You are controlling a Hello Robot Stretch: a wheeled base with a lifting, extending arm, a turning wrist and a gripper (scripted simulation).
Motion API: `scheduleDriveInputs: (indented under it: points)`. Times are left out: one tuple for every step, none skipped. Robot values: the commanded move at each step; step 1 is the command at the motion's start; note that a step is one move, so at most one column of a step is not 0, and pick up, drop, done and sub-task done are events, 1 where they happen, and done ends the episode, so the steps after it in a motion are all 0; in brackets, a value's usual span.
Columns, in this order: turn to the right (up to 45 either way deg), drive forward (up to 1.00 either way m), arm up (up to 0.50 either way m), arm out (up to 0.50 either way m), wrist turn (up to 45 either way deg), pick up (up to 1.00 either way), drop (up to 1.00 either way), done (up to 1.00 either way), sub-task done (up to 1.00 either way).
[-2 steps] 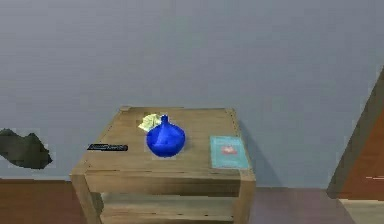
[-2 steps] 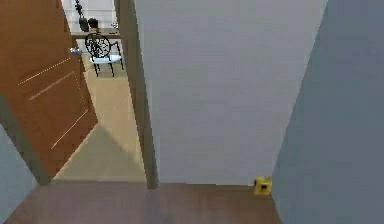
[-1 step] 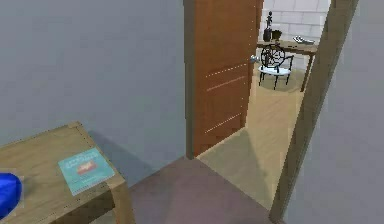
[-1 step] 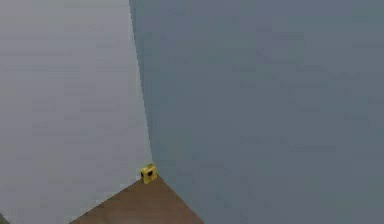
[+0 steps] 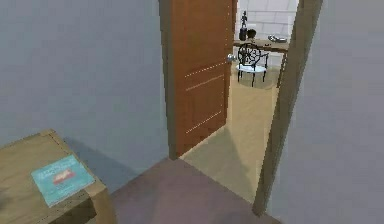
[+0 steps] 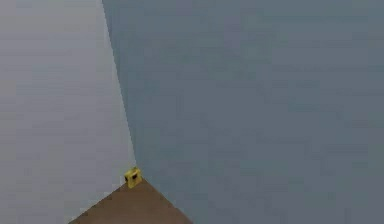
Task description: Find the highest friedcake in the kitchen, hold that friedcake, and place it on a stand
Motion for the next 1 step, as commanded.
scheduleDriveInputs:
  points:
    - [0.0,1.0,0.0,0.0,0.0,0.0,0.0,0.0,0.0]
